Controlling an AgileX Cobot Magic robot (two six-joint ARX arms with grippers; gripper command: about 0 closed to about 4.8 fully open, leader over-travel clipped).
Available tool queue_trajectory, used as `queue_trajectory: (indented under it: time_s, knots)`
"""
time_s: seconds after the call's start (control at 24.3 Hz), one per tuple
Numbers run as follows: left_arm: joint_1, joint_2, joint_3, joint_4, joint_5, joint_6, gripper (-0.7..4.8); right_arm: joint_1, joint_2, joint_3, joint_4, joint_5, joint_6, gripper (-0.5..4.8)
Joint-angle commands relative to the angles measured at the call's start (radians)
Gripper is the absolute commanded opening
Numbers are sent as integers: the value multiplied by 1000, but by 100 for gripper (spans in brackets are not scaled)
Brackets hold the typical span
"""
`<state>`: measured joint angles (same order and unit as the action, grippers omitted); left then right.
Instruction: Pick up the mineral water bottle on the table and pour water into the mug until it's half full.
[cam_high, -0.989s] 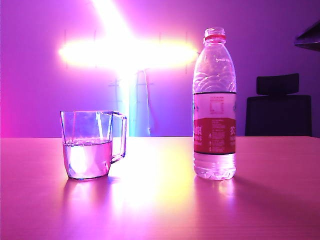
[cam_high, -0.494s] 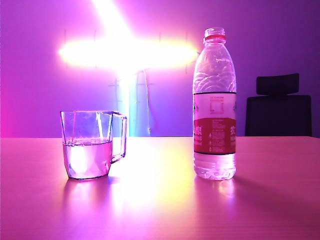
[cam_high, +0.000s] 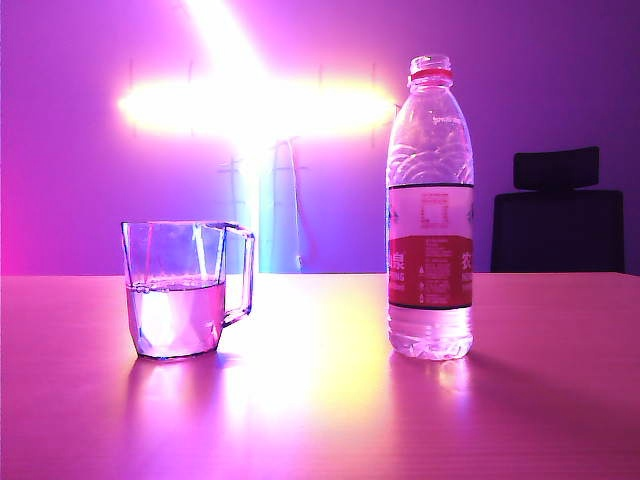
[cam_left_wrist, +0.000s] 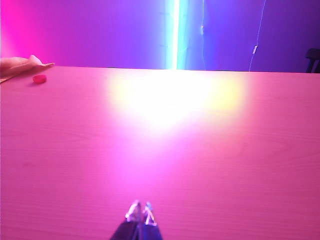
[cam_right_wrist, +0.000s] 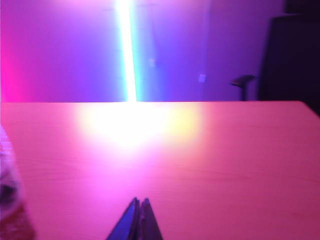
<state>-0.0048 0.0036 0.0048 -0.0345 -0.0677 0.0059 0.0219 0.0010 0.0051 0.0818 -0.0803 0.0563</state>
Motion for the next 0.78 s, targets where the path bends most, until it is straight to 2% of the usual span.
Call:
queue_trajectory:
  time_s: [0.04,0.78]
  knots:
    - [-1,2,4,13,3,-3,-2,-24,-2,-5,-4,11,-6,-8]
    - [-1,2,4,13,3,-3,-2,-36,-2,-5,-3,40,-5,-8]
